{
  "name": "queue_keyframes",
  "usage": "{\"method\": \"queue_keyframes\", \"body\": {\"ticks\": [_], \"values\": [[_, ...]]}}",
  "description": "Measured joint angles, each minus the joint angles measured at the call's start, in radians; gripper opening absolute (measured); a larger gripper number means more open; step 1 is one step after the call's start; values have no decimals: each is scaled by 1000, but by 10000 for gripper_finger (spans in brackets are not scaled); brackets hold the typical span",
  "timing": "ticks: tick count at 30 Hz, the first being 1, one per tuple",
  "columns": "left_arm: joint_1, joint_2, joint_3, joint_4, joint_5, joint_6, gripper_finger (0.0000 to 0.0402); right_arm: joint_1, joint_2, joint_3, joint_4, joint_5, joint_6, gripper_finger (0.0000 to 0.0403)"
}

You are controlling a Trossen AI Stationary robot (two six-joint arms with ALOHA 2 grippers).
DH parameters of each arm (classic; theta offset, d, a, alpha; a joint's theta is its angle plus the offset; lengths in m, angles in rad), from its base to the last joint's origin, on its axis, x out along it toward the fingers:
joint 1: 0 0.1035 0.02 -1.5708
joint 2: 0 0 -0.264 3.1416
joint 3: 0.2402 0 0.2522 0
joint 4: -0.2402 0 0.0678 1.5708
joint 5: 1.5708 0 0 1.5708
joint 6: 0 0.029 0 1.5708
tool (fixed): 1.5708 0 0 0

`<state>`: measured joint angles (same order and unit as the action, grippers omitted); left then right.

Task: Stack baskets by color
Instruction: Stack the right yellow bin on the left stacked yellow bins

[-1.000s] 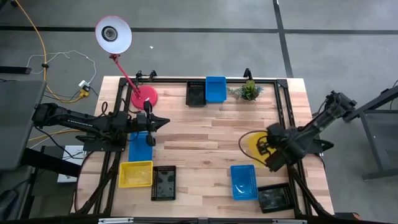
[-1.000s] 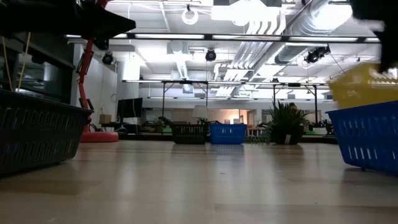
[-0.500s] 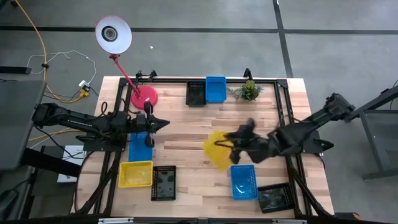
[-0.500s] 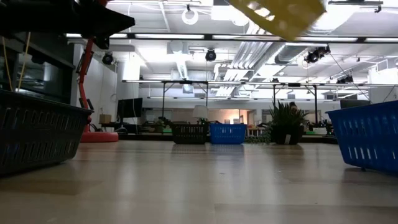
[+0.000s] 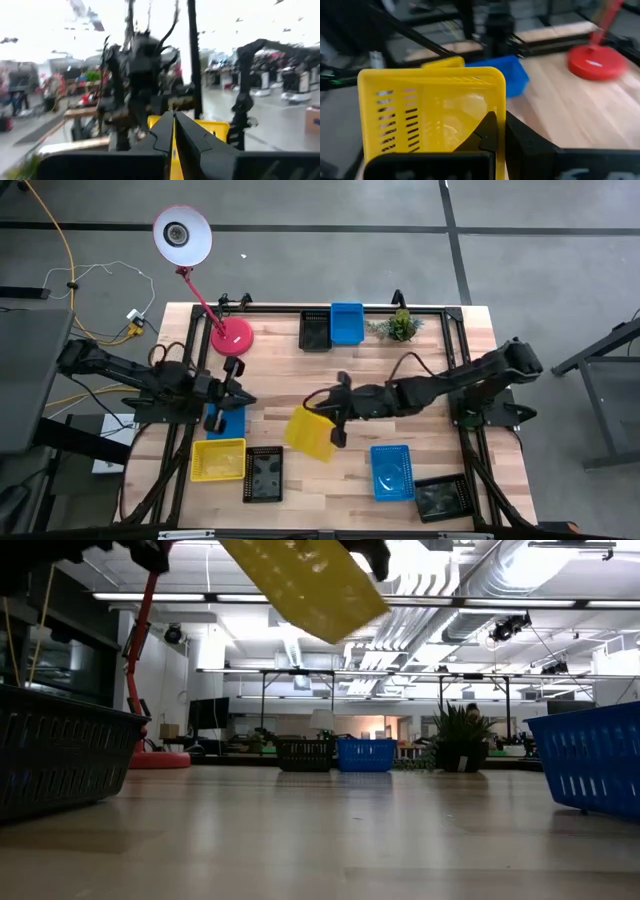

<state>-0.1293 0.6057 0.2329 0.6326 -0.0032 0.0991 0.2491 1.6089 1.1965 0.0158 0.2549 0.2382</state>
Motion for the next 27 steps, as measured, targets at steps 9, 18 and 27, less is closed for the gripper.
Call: {"method": "queue_keyframes", "body": {"ticks": [9,18,27], "values": [[-125,-57,0,8,-12,-15,18,-42,110,0,175,-127,-100,0],[-302,5,165,-463,-398,-102,17,-37,33,-1,60,-89,-168,0],[-456,313,477,-1090,-464,-525,3,22,-126,-1,-186,16,-164,0]]}}
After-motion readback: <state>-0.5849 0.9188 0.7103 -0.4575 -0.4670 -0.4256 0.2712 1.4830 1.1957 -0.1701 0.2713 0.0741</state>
